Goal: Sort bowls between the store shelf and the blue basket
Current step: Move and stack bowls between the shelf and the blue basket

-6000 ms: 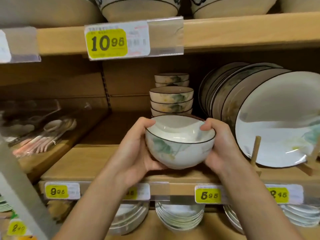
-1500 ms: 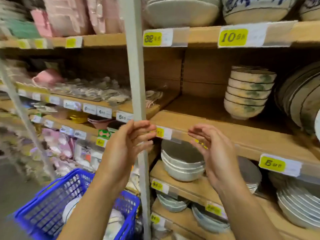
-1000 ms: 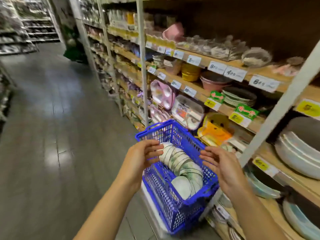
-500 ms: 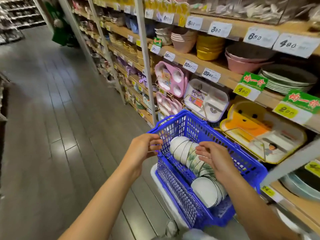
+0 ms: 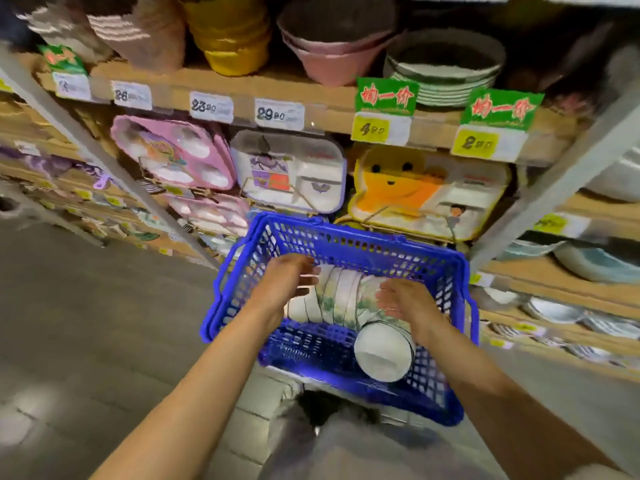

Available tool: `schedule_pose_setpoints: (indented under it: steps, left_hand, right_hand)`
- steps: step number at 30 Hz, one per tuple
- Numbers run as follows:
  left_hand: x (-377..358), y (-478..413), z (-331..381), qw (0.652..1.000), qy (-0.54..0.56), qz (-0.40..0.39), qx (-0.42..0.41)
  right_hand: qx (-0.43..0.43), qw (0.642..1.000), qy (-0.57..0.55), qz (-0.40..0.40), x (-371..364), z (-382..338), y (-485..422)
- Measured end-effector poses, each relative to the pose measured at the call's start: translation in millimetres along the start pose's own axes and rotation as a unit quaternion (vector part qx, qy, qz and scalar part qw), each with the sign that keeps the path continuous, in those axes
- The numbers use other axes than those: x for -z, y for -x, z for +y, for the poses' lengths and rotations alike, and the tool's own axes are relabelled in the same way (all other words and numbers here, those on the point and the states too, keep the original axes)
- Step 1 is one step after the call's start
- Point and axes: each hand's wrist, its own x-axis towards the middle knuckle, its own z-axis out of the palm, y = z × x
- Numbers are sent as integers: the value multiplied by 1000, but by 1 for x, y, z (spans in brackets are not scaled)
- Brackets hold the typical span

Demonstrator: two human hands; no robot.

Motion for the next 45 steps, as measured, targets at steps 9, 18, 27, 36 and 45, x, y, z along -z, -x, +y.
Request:
schedule_pose_setpoints:
  steps: [9, 18, 27, 36, 45]
  left_hand:
    - [-53, -98, -67, 891, -398, -219, 7]
    - [-87, -134, -153, 816, -464, -328, 103]
    - [-115, -143, -208, 839, -364, -286, 288]
    - [-118, -145, -227, 864, -383, -223, 238]
    - [-104, -126, -184, 828, -478, -263, 129]
  right_hand:
    - [-104, 970, 132, 179, -3, 77, -33]
    - [-213, 898, 345, 172, 1, 122, -58]
    - [-258, 897, 334, 130, 2, 161, -92]
    - [-295, 876, 327, 198, -4, 169, -97]
    - [-256, 905, 322, 105, 8, 143, -60]
